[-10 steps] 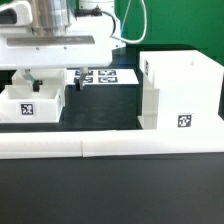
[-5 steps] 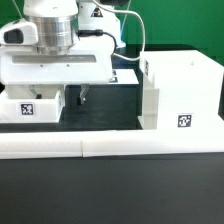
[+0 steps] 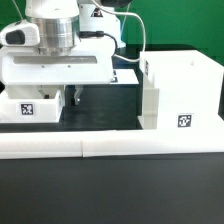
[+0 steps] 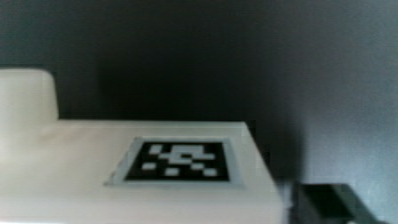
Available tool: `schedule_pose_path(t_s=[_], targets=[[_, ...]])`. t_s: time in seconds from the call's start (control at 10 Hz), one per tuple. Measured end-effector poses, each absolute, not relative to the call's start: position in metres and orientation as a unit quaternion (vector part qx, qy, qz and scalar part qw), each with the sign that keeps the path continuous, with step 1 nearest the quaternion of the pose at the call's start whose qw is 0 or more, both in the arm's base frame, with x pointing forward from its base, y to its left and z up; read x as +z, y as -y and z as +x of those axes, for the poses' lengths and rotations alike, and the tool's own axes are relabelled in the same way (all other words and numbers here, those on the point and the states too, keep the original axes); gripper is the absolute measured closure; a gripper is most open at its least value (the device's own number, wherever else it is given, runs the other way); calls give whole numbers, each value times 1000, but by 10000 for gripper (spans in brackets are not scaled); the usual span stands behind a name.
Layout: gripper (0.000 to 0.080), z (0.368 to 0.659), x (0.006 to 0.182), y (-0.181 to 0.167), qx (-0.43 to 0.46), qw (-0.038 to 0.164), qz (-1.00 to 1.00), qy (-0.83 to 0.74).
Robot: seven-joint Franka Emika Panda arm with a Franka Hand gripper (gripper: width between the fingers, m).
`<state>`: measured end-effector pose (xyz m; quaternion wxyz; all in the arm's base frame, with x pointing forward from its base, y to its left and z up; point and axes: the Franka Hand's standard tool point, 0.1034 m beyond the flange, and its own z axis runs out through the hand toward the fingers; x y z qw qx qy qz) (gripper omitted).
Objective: Assemble drawer
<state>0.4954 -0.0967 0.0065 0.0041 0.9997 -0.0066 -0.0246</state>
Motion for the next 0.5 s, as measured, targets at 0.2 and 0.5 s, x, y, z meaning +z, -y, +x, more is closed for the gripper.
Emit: schedule_pose_path(t_s=[0.2, 0.5], targets=[[726, 495, 7, 97, -25, 4, 1000, 7], [759, 495, 7, 97, -25, 4, 1000, 7]])
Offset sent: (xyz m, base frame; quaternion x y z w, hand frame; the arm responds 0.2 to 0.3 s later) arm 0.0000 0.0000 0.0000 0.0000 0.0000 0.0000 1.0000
